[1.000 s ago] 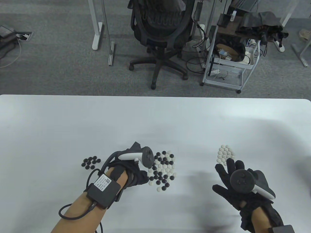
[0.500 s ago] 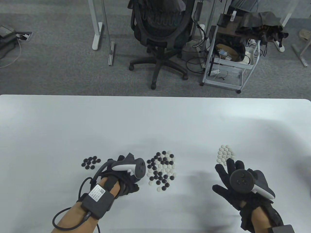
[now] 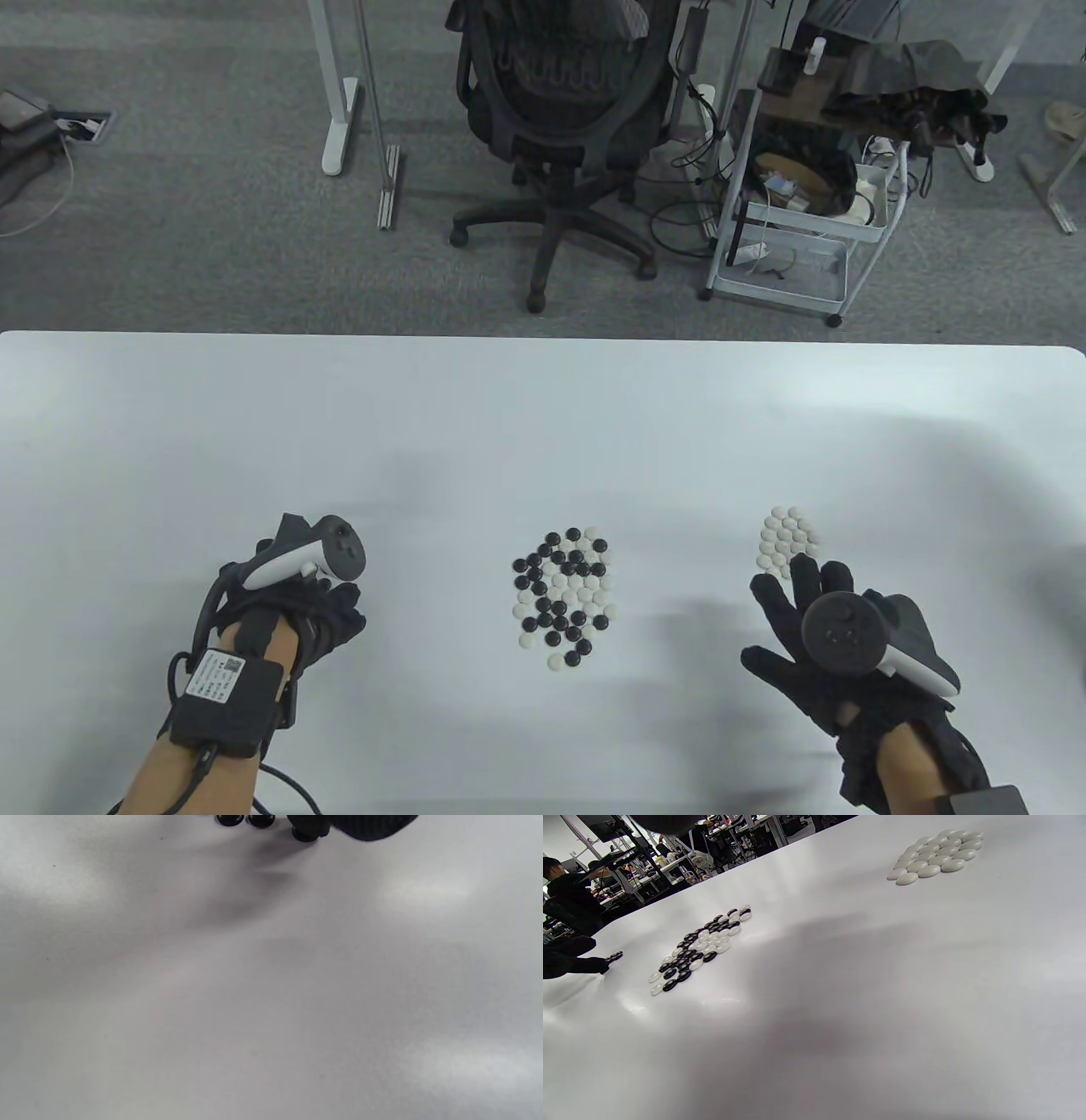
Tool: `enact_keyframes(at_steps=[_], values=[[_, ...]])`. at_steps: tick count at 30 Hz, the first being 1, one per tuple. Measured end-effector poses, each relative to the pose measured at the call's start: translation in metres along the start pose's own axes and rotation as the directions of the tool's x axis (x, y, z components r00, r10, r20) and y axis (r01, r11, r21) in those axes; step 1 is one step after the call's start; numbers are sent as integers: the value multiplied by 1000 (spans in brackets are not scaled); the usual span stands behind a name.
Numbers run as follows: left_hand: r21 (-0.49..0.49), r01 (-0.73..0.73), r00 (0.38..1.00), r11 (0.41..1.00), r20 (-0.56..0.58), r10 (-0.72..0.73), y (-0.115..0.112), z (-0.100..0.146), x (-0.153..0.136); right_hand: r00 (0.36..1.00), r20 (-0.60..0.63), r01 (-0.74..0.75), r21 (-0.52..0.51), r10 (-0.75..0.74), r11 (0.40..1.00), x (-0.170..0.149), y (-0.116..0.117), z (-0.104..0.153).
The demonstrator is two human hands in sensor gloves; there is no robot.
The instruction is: Go stone sorting task
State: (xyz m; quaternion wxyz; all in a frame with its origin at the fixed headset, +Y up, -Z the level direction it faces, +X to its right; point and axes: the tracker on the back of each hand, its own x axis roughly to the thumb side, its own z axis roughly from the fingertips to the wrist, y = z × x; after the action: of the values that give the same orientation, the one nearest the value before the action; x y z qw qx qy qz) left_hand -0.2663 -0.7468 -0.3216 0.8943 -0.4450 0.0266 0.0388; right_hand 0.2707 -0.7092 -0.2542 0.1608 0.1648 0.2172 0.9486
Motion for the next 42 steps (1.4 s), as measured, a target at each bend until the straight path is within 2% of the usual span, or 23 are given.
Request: enact_keyframes(at_steps=[8,10,14,18,21,25,31,36,39,42], values=[[19,-76,996,997,-37,76,13,-6,-7,1000,0,4,-6,-4,1000,-1,-1,1],[42,-112,994,993,-10,113,21,-2,-6,1000,1,5,-6,-5,1000,-1,-1,1],[110,-220,972,969,113,207,44,9,10,1000,1,3,-6,-3,1000,-1,-1,1],[110,-243,955,964,200,218,66,14,44,1000,0,-2,-3,2,1000,-1,0,0],[100,-181,956,978,250,152,74,9,83,1000,1,-5,-9,5,1000,0,0,0],[75,-62,960,995,279,39,71,-7,134,1000,1,-5,-26,5,1000,0,0,0],[22,31,942,999,333,-37,62,-29,186,1000,-2,-2,-26,2,1000,-1,0,0],[11,70,943,997,325,-70,58,-45,211,1000,0,-2,-25,2,1000,0,0,0],[-6,70,944,997,325,-65,54,-52,217,1000,-2,-1,-25,1,1000,-1,0,0],[5,103,955,995,278,-101,50,-59,218,1000,-3,2,-23,-2,1000,-1,0,0]])
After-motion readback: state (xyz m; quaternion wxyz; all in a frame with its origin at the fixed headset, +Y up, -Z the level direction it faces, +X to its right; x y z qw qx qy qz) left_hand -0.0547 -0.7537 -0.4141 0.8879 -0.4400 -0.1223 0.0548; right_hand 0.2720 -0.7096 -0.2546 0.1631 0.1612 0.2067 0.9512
